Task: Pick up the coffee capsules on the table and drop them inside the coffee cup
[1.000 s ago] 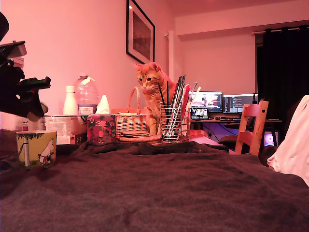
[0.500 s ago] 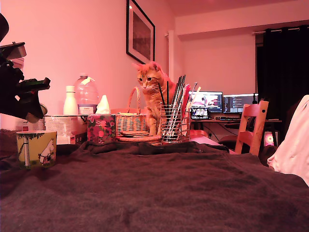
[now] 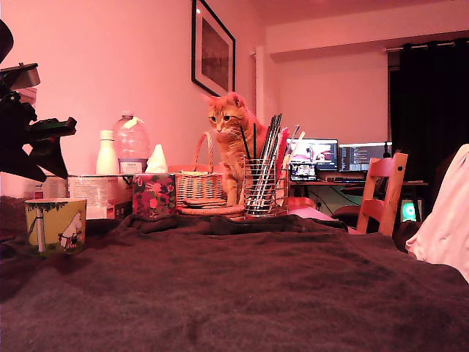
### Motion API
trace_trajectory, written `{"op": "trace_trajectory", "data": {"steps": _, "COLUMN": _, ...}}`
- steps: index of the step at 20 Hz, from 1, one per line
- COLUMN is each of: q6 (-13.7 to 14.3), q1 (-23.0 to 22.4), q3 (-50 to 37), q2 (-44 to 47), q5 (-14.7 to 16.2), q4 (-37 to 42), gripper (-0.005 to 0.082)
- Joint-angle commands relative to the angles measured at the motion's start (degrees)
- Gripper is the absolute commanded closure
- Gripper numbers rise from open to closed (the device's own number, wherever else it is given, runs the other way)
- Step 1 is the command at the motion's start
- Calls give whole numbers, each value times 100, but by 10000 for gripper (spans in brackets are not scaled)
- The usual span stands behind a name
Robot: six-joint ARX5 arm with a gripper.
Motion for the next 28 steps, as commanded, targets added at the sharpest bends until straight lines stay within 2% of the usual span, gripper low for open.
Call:
{"op": "trace_trajectory", "data": {"steps": 1, "q6": -15, "q1": 20, "q3": 79, "q2": 66, "q5": 92, "q4": 79, "gripper": 742}}
{"op": "trace_trajectory", "data": {"steps": 2, "q6": -15, "q1": 15, "q3": 92, "q2": 7, "q5": 133, "q4": 111, "gripper": 794}}
{"op": "trace_trajectory", "data": {"steps": 6, "q6": -15, "q1": -17, "q3": 92, "q2": -389, "q5": 166, "q4": 120, "gripper": 788}}
{"op": "trace_trajectory", "data": {"steps": 12, "q6": -15, "q1": -22, "q3": 59, "q2": -1054, "q5": 538, "q4": -208, "gripper": 788}}
{"op": "trace_trajectory", "data": {"steps": 17, "q6": -17, "q1": -22, "q3": -487, "q2": -1620, "q5": 579, "q4": -153, "gripper": 788}}
{"op": "trace_trajectory", "data": {"steps": 20, "q6": -133, "q1": -22, "q3": -1071, "q2": -1893, "q5": 579, "q4": 345, "gripper": 788}}
{"op": "trace_trajectory", "data": {"steps": 22, "q6": -319, "q1": -22, "q3": -1508, "q2": -2079, "q5": 579, "q4": 686, "gripper": 788}}
{"op": "trace_trajectory", "data": {"steps": 25, "q6": -363, "q1": -22, "q3": -2267, "q2": -2426, "q5": 579, "q4": 1349, "gripper": 788}}
{"op": "trace_trajectory", "data": {"steps": 28, "q6": -549, "q1": -22, "q3": -2946, "q2": -2817, "q5": 568, "q4": 1810, "gripper": 788}}
